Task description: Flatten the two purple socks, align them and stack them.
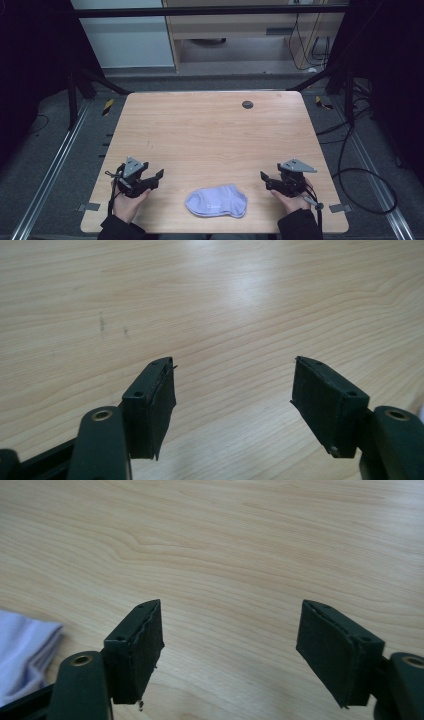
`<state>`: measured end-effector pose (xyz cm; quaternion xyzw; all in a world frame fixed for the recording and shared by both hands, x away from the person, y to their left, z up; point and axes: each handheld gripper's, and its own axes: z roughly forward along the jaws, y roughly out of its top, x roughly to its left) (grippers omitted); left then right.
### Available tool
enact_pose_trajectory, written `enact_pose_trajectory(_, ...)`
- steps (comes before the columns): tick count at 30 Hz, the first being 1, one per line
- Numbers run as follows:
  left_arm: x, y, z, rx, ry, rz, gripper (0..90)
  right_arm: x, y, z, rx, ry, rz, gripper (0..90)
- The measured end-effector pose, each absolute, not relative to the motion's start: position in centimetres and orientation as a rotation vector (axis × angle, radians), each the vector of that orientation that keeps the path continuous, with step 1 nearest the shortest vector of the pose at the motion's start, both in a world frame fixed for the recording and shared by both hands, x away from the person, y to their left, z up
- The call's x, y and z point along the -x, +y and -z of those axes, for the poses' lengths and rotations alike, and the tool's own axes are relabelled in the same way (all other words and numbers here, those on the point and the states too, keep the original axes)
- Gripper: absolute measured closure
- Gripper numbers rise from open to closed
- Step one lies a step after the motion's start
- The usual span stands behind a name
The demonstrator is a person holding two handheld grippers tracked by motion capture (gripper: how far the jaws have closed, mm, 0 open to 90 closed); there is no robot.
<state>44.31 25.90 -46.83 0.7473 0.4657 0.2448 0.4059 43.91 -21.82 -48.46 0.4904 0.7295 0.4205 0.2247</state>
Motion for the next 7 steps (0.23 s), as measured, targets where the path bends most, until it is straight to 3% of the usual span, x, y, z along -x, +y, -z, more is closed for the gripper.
enact_pose_trajectory(7,-44.7,26.5,47.4,-1.909,1.187,-0.627,30.1,-44.3,-23.5,48.8,-1.368,1.973,-1.125,21.3)
